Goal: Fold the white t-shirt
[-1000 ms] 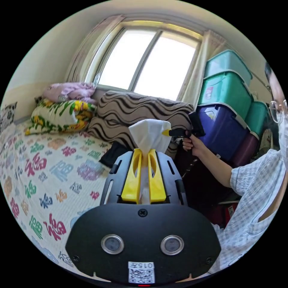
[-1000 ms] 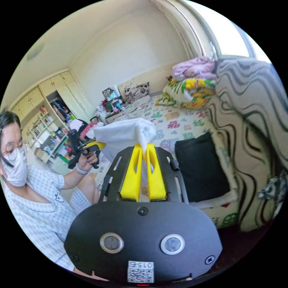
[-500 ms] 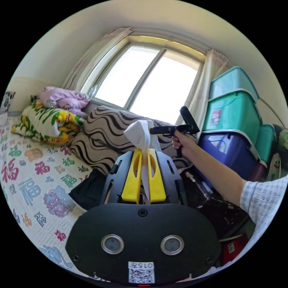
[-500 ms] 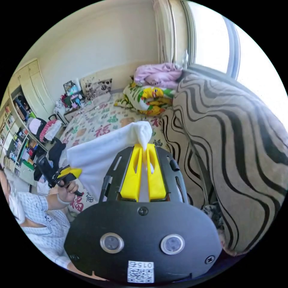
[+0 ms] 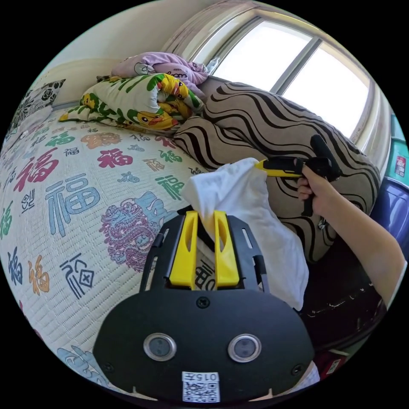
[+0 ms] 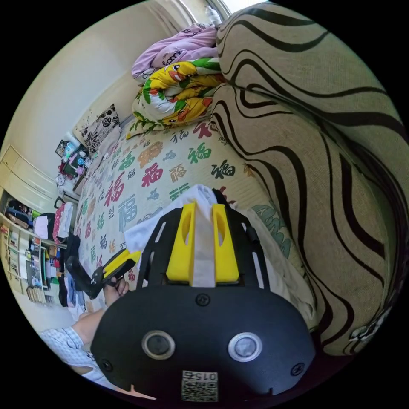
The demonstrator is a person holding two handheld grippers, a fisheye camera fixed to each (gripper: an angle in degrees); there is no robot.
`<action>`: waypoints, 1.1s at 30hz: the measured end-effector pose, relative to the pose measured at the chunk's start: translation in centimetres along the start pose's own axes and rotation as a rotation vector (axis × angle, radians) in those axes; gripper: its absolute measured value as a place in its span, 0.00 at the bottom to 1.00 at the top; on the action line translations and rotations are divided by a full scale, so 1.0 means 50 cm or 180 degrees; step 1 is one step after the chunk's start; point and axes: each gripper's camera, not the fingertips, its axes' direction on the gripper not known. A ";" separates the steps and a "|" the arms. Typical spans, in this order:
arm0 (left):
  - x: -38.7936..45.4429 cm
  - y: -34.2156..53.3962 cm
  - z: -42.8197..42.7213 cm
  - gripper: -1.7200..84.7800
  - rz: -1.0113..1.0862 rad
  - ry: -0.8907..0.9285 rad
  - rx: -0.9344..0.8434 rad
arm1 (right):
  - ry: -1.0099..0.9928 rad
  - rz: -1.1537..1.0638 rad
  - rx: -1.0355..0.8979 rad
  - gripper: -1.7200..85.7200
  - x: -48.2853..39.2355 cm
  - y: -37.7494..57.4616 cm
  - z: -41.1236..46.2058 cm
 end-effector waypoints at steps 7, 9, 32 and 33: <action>-0.035 -0.029 -0.170 0.03 -0.0212 0.0040 0.0135 | 0.0483 -0.0366 -0.0252 0.10 -0.123 0.071 -0.005; -0.047 -0.018 -0.263 0.02 -0.0196 0.0172 0.0176 | 0.0915 -0.0313 -0.0061 0.09 -0.157 0.095 -0.025; -0.144 0.112 -0.855 0.01 -0.0739 0.0196 0.0497 | 0.0920 0.0296 -0.0386 0.01 -0.269 0.120 0.305; -0.144 0.109 -0.850 0.01 -0.0745 0.0204 0.0479 | 0.0960 0.0297 -0.0348 0.01 -0.271 0.115 0.315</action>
